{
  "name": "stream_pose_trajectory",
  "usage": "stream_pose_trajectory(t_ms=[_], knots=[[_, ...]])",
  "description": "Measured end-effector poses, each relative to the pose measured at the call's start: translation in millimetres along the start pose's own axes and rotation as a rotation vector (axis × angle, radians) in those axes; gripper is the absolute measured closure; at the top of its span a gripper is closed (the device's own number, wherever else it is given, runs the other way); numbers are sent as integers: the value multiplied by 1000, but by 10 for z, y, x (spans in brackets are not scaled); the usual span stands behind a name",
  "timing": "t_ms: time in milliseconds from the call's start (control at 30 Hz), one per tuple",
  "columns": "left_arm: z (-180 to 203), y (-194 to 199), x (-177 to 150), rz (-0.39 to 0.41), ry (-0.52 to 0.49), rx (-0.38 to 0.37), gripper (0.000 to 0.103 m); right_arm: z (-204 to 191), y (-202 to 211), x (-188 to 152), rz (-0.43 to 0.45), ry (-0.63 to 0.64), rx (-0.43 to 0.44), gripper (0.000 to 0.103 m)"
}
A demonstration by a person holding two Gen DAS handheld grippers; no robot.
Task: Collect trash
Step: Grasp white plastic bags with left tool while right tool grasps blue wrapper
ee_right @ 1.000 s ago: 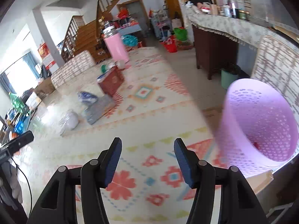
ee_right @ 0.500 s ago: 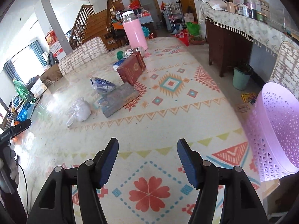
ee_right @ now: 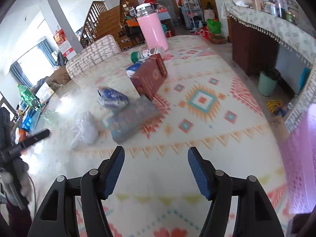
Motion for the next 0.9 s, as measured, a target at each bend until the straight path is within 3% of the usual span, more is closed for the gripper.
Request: stream_pose_trajectory(t_ms=[167,300,433,500,533,633,800,900], knots=[[445,-345,-12,-34,-92,-86,25,-45,-156,103,1,-6,26,31],[571,-549,-44,-48,-155,-76,21,-43,-234,179,7,-19,43,31],[564,-663,-134,-102,-155,-49,22,-25,-327,281,15,-24,48,29],[547,-649,-173,-116,-183,0,44,-57,-374,333,16,-20,58,29],[546,-626,-185,-121,-195,16,63,-95,-399,364,16,-13,66,29],[476,-496,-225,-145,-126,23,65,-272,-486,431,11,24,101,29],[219,-178,-285,-104,-20,60,66,-712,-690,482,-8,149,166,29],[109,-70,-247,-69,5,66,65,-912,-929,492,-32,234,145,25]])
Point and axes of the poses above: each gripper's, at about its wrist camera, not at the fingertips, and y roughly against the way its jaws point, z to its right, x to its top, the point moved 8 cm from there along -y, roughly the way its jaws point, and after that the axes turned 14 degrees about z, right-handed, at the moved point
